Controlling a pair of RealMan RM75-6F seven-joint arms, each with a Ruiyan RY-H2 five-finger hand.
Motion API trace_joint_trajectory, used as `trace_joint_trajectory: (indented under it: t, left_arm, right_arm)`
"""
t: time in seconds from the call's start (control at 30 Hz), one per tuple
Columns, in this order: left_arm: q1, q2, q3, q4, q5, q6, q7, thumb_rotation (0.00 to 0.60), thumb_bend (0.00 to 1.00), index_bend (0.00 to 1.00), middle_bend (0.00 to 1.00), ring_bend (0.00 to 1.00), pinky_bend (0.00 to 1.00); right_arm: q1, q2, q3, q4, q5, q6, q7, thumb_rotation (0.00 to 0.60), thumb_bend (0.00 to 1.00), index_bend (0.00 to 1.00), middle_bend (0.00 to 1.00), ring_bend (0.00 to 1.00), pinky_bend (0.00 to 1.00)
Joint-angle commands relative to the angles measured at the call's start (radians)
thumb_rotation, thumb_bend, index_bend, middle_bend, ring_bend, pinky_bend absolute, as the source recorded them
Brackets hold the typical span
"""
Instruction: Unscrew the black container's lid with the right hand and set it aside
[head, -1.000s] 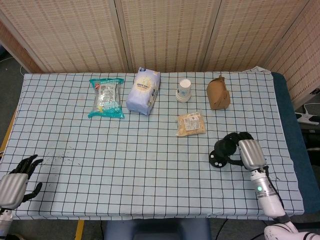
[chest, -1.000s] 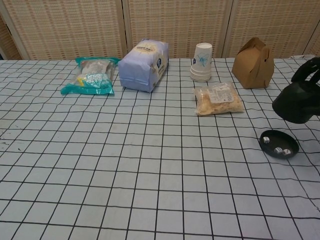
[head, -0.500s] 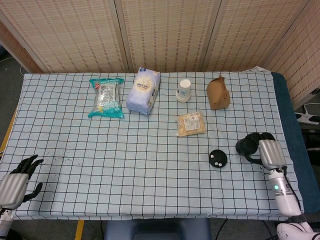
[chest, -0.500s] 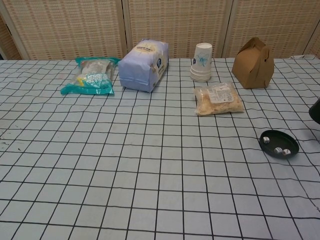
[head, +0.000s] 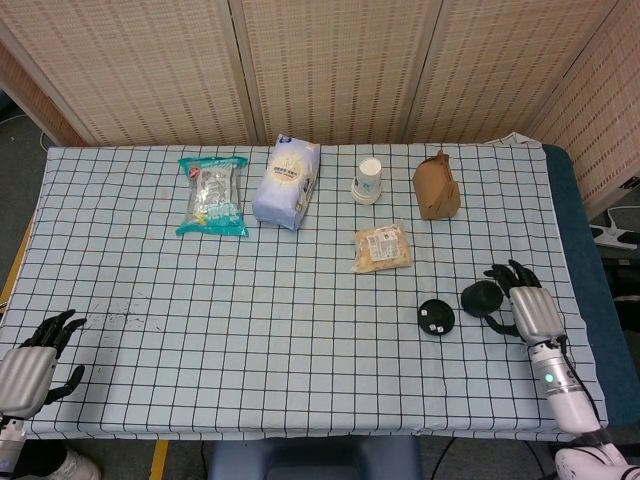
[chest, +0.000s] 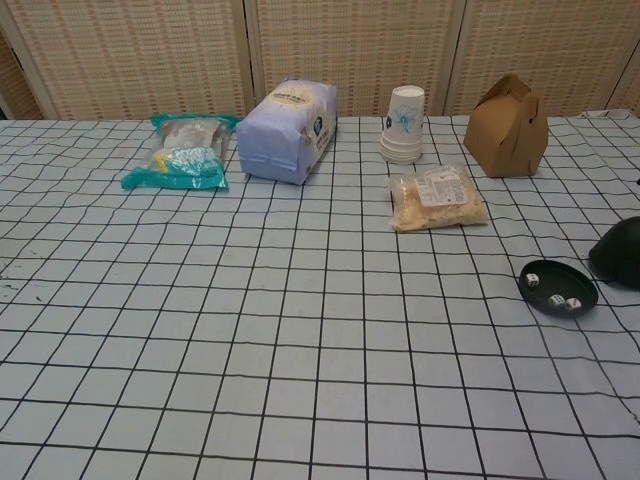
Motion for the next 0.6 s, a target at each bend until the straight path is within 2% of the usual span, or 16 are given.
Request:
trace_joint_trajectory:
  t: [0.03,0.2,0.3,0.47,0.6]
  left_arm:
    - [0.0,0.0,0.0,0.0,0.0,-0.001,0.001,0.6,0.39,0.16,0.06,0.09,0.41]
    - [0.0,-0.001,0.002,0.0,0.003,-0.001,0.005,0.6,0.39,0.16,0.06,0.09,0.41]
    - [0.0,-0.001,0.003,0.002,0.001,-0.003,0.007,0.6,0.39,0.16,0.06,0.09,0.41]
    - [-0.001,-0.001,0.001,0.007,-0.011,-0.008,0.008,0.6,0.39,0.16,0.06,0.09,0.41]
    - [0.002,0.001,0.0,0.003,-0.015,-0.005,0.015,0.6,0.39,0.16,0.06,0.09,0.41]
  right_arm:
    - [-0.002,0.004,0.0,-0.005,-0.003,0.002,0.005,0.6,0.15,0.16,0.11,0.0,0.08]
    - [-0.012,0.025,-0.002,-0.038,-0.021,0.021,0.037,0.6,0.15,0.08,0.05,0.0,0.07]
    - [-0.03,0.04,-0.004,-0.067,-0.066,0.093,0.048,0.6,0.15,0.01,0.01,0.0,0.06]
    - [-0.097,0.035,-0.016,-0.094,-0.141,0.285,-0.092,0.6,0.15,0.0,0.0,0.0,0.05]
    - [-0.146,0.055,-0.045,-0.158,-0.148,0.331,-0.189,0.6,0.15,0.02,0.0,0.0,0.04]
